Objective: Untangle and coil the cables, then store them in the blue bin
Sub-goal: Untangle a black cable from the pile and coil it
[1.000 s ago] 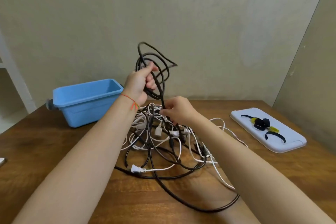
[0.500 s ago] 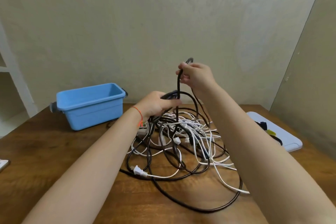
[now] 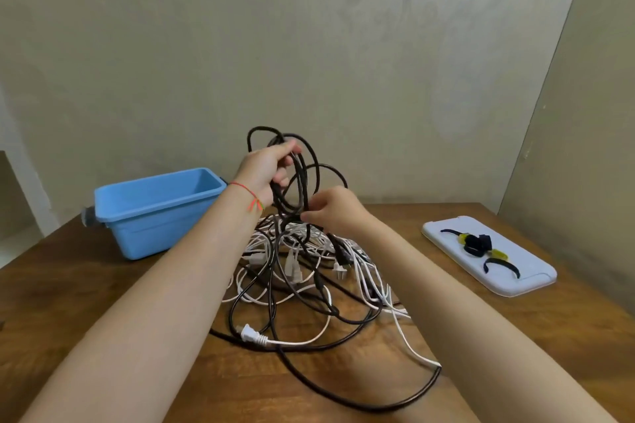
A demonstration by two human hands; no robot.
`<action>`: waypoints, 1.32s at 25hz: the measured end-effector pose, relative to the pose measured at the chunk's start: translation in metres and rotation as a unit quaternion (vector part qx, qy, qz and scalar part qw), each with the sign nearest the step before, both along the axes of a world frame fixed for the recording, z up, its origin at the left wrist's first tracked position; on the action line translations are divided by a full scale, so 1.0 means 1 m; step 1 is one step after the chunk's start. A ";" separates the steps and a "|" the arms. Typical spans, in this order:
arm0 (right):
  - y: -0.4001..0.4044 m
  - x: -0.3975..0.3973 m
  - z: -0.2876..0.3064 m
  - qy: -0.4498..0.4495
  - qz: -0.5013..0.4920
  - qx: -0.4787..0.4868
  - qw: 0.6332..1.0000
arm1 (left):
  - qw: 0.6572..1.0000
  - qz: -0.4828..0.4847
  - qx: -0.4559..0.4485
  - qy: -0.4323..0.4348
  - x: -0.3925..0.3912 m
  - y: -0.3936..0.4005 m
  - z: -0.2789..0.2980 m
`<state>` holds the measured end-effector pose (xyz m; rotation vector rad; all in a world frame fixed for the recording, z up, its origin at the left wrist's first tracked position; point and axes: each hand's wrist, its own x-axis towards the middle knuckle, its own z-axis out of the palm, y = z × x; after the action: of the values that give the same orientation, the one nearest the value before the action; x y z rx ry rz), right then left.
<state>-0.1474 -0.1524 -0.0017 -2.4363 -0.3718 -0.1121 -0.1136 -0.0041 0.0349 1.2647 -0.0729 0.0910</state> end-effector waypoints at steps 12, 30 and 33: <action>0.007 0.023 0.049 -0.160 -0.017 -0.020 0.987 | 0.949 0.002 0.313 -0.032 -0.025 0.006 -0.038; 0.000 0.027 0.042 -0.081 -0.070 0.227 0.968 | 0.989 -0.017 0.149 -0.021 -0.015 -0.011 -0.038; 0.000 0.022 0.041 -0.024 -0.077 0.379 0.922 | 0.952 -0.111 0.282 -0.042 -0.027 -0.012 -0.033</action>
<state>-0.1257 -0.1521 0.0397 -1.6877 -0.1170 -0.3210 -0.1411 -0.0158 0.0017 1.8156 -0.3323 -0.0785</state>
